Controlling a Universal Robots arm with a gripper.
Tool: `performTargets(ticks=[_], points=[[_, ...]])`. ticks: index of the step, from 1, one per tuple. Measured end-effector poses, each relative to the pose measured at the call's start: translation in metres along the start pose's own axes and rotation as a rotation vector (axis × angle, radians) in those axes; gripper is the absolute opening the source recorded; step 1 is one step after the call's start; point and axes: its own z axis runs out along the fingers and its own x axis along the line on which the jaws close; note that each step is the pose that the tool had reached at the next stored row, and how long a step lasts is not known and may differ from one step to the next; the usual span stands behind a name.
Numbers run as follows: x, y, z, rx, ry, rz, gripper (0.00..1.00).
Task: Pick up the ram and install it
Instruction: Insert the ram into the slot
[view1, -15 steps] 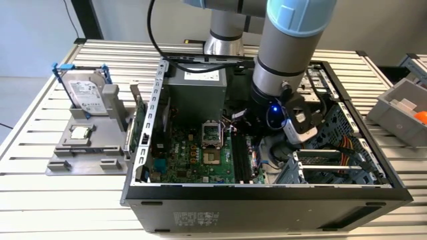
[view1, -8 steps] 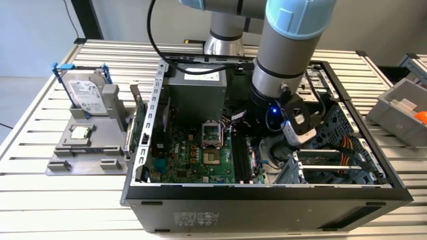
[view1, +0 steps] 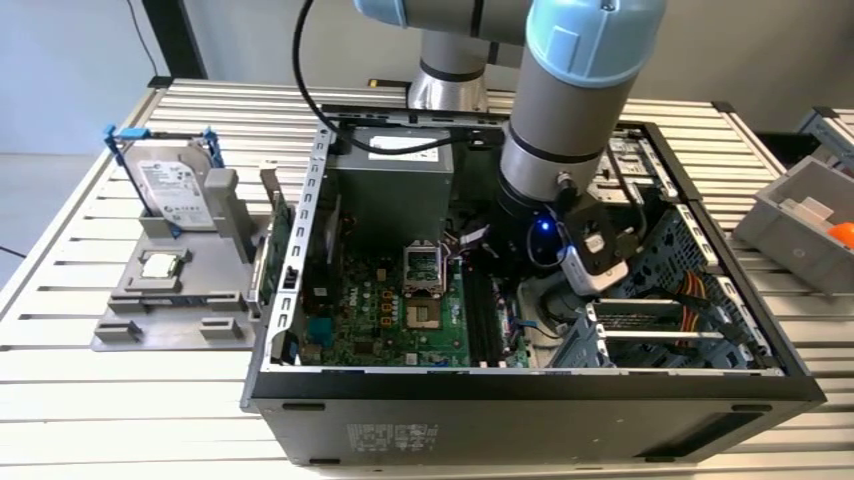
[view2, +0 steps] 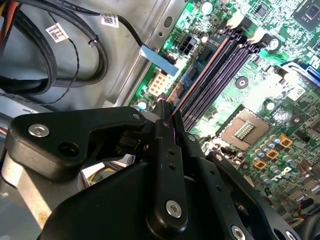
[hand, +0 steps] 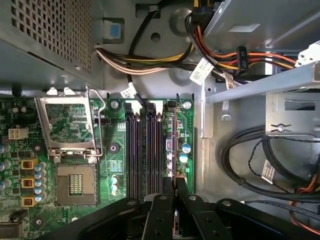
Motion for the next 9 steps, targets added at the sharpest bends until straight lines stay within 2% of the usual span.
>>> performTargets(ticks=[6, 9], points=[[0.0013, -0.0002, 0.0009, 0.0031, -0.0002, -0.001, 0.00], [0.0015, -0.0002, 0.0017, 0.0072, -0.0003, -0.001, 0.00]])
